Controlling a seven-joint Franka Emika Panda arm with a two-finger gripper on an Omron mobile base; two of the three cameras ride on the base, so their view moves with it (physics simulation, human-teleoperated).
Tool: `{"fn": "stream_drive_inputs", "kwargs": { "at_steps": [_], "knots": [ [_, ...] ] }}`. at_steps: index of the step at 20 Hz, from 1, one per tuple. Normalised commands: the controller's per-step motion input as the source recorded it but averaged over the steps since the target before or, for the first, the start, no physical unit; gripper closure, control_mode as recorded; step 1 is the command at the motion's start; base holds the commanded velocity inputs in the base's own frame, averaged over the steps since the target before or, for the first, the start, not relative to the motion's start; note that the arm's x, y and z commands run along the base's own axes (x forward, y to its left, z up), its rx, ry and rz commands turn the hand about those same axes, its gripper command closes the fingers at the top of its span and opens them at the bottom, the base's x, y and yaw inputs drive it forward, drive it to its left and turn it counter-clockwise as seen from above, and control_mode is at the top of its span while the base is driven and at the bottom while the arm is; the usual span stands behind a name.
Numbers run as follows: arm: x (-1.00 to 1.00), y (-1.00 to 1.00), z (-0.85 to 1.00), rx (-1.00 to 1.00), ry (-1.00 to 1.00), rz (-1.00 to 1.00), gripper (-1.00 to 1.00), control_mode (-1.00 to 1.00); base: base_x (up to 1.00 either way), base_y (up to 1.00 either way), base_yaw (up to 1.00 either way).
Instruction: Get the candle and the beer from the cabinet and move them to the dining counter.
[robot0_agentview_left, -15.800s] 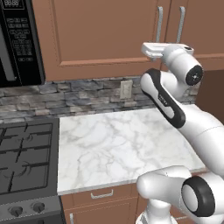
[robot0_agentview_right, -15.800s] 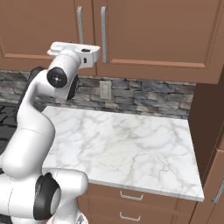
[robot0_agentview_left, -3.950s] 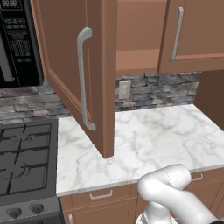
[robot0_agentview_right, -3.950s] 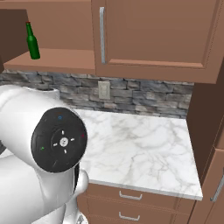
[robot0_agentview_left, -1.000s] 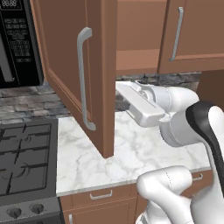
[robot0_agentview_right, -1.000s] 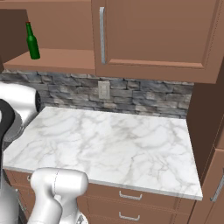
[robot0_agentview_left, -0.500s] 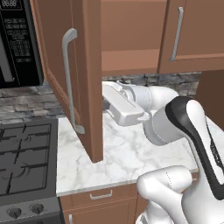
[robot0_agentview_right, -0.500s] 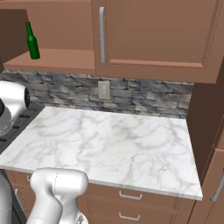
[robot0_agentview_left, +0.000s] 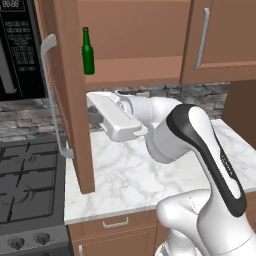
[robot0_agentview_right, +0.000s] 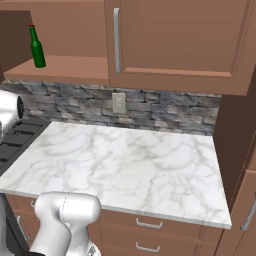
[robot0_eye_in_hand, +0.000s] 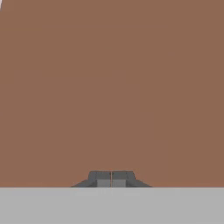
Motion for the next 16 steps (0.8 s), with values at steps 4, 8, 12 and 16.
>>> {"fn": "stream_drive_inputs", "kwargs": {
  "at_steps": [4, 8, 12, 16],
  "knots": [
    [0.1, 0.31, 0.0, 0.0, 0.0, 0.0, 1.0, -1.0, 0.0, 0.0, 0.0],
    [0.12, 0.36, 0.0, 0.0, 0.0, 0.0, 1.0, -1.0, 0.0, 0.0, 0.0],
    [0.06, 0.21, 0.0, 0.0, 0.0, 0.0, 1.0, -1.0, 0.0, 0.0, 0.0],
    [0.01, 0.05, 0.0, 0.0, 0.0, 0.0, 1.0, -1.0, 0.0, 0.0, 0.0]
  ]
}}
